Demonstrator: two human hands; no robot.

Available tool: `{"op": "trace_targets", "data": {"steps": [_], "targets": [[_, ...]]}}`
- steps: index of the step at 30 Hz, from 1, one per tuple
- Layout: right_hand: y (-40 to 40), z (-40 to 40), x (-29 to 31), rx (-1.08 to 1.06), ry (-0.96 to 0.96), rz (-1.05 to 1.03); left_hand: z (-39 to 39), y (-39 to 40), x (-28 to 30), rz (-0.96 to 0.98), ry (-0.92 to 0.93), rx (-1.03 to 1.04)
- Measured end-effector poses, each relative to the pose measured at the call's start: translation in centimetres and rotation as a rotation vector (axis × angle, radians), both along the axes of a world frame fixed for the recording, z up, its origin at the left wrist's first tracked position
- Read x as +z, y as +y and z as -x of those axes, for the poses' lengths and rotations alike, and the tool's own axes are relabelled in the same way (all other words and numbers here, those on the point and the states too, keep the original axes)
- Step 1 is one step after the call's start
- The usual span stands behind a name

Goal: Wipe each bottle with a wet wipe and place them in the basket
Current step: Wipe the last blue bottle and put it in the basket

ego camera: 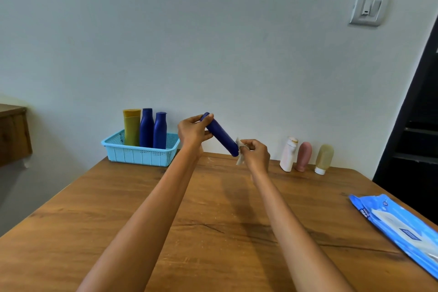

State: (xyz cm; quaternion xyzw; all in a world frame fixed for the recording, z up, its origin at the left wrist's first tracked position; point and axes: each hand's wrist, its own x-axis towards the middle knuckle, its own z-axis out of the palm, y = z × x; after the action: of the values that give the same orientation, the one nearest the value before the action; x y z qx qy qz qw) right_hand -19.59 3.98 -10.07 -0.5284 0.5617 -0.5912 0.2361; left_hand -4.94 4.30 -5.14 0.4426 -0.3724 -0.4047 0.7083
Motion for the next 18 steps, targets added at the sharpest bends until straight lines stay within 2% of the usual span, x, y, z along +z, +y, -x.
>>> {"op": "trace_targets", "data": {"steps": [3,11,18], "targets": [[0.2,-0.5,0.6,-0.010,-0.044,0.062,0.3,-0.1,-0.2,-0.025,0.076,-0.041],[1.0,-3.5,2.3,0.084,0.073,0.263,1.4,0.1,-0.2,-0.012,0.222,-0.115],[0.2,0.0,0.4,-0.042,-0.096,0.126,0.3,0.1,-0.2,0.010,0.184,-0.045]]}}
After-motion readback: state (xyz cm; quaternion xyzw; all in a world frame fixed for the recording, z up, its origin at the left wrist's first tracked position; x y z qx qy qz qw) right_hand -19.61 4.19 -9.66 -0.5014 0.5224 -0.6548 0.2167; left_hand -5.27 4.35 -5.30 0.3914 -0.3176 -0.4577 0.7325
